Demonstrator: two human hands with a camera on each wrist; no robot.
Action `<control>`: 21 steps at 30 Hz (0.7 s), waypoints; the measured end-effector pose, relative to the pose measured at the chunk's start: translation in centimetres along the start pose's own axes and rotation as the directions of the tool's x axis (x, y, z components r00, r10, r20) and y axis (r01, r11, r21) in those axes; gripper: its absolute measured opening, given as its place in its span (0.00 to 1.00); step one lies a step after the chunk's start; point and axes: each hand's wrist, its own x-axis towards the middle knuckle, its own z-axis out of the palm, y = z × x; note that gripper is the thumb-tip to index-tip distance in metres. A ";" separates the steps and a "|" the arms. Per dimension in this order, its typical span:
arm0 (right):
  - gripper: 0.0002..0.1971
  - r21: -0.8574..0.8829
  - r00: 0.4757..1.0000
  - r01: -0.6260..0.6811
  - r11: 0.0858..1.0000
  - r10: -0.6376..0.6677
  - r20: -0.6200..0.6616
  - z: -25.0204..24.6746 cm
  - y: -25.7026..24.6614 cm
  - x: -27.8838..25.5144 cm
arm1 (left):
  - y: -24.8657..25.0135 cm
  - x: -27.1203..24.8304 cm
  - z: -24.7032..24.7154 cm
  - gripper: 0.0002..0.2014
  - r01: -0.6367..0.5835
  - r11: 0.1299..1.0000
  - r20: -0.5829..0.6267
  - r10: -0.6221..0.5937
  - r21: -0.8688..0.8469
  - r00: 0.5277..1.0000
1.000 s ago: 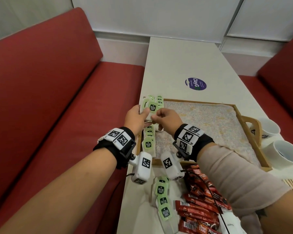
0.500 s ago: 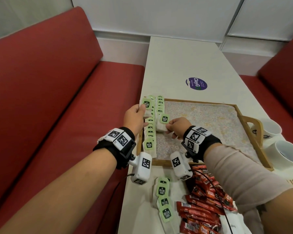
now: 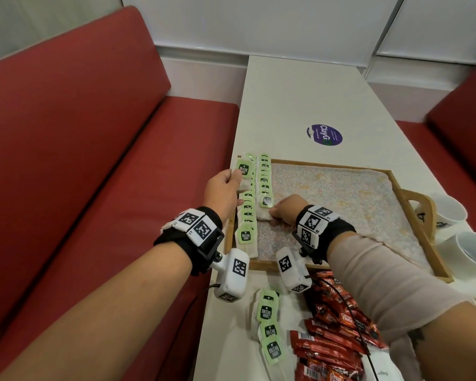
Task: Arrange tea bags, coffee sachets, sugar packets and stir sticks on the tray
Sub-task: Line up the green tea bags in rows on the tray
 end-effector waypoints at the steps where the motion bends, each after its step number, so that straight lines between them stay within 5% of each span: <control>1: 0.09 -0.006 1.000 0.001 1.000 -0.001 -0.010 0.0 0.0 0.1 | 0.0 0.1 0.0 0.12 0.001 1.000 -0.001 0.000 0.010 1.000; 14: 0.05 -0.193 0.996 0.010 0.981 -0.027 -0.081 0.4 -0.2 1.4 | -0.3 -0.1 -0.3 0.12 -0.038 0.995 0.003 0.038 0.093 0.999; 18: 0.07 -0.250 0.987 0.108 0.962 -0.135 -0.091 0.3 -0.2 1.3 | -0.2 -0.2 -0.5 0.09 -0.058 0.992 0.010 0.057 0.108 0.998; 21: 0.10 -0.114 0.952 0.296 0.948 -0.304 -0.050 0.1 -0.1 0.3 | -0.4 -0.2 -0.6 0.09 -0.071 0.991 0.004 0.071 0.112 0.997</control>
